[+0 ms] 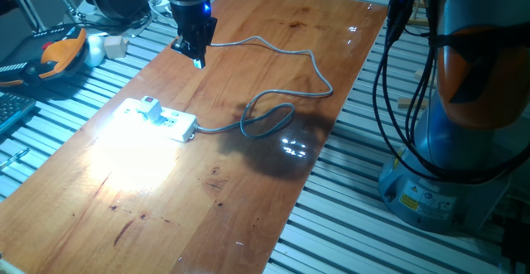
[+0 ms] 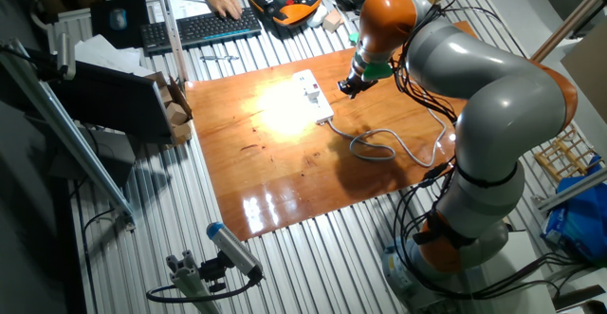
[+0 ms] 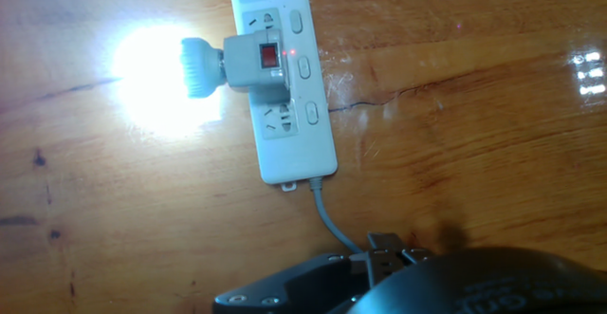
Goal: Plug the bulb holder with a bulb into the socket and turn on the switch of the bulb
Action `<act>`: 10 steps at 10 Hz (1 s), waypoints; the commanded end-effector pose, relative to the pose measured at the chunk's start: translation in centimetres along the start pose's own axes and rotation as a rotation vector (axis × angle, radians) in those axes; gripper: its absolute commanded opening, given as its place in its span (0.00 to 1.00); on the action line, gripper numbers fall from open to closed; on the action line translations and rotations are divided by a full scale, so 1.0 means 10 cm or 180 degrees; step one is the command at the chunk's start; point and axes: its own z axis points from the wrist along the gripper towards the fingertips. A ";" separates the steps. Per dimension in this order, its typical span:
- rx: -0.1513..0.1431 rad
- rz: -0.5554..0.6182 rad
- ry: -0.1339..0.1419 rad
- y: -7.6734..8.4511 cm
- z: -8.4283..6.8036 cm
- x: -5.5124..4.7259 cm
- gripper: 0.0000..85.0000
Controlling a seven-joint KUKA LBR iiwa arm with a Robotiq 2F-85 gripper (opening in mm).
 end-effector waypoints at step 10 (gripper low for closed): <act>-0.0021 0.0010 -0.0003 0.00 0.01 0.01 0.00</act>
